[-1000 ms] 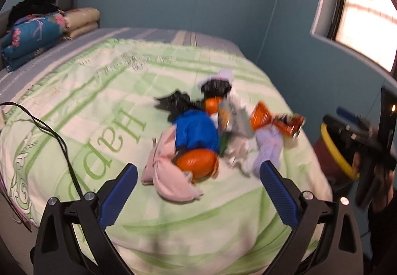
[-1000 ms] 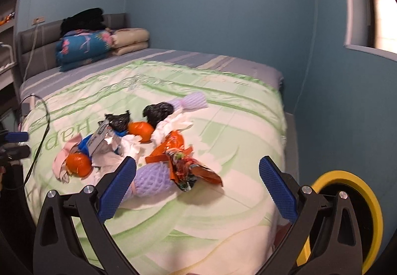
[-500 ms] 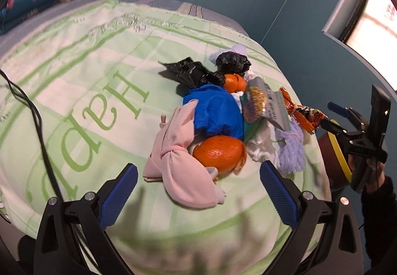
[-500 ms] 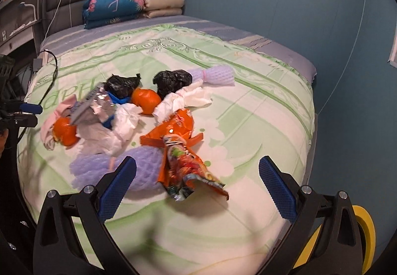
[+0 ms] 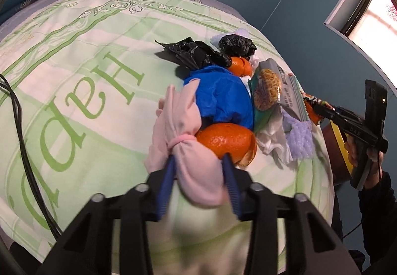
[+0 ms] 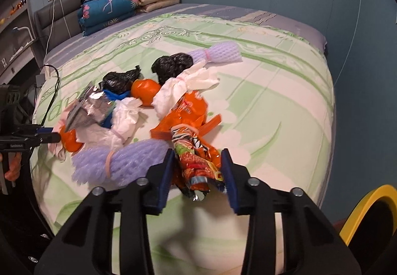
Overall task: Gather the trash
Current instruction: 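Grasp the pink cloth with the left tool while the right tool grasps the orange snack wrapper, then carry the pink cloth and snack wrapper with both tools over the yellow bin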
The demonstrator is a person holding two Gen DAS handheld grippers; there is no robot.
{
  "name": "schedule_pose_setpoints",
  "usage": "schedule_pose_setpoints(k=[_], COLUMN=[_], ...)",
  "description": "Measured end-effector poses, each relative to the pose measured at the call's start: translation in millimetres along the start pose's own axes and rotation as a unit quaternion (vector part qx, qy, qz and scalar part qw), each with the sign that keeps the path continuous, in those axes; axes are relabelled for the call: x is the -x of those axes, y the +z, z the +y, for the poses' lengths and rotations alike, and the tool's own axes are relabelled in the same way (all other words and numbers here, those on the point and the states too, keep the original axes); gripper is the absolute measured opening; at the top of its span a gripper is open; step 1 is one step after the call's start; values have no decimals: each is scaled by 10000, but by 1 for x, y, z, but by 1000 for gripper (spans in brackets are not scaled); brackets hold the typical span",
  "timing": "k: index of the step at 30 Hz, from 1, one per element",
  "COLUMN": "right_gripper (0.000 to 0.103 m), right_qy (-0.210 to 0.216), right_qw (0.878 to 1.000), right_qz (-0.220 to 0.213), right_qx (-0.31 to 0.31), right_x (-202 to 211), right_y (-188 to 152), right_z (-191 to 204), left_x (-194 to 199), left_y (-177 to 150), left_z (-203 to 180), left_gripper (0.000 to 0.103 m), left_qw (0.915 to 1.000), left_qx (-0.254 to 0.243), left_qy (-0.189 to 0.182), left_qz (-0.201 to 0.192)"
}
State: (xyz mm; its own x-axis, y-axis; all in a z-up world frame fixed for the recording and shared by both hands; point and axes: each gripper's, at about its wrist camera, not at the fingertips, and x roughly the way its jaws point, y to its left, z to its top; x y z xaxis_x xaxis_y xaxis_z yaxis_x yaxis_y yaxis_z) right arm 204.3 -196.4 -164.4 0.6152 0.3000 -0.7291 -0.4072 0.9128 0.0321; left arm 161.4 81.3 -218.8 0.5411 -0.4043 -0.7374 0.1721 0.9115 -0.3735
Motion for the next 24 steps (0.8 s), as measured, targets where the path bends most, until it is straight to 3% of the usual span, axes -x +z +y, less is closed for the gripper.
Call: schedule_pose_setpoints(k=[3,6,24], right_gripper=[23,20,19], right_qy=[-145,-176,-75], right_qw=[9999,9995,9867], right_qz=[-4,-122,-1309], right_qx=[-80,-240,-959], right_x=[1,10,122], right_y=[-3,-3,-7], right_z=[3,2,16], left_x=[1,7,109], left_y=[-1,-1,12], left_z=[4,10,-2], left_gripper=[23,18,17], left_qw=[9999,9996,9937], left_qx=[101,268,94], left_qy=[-15,-79,20], left_qz=[18,-8,-1117])
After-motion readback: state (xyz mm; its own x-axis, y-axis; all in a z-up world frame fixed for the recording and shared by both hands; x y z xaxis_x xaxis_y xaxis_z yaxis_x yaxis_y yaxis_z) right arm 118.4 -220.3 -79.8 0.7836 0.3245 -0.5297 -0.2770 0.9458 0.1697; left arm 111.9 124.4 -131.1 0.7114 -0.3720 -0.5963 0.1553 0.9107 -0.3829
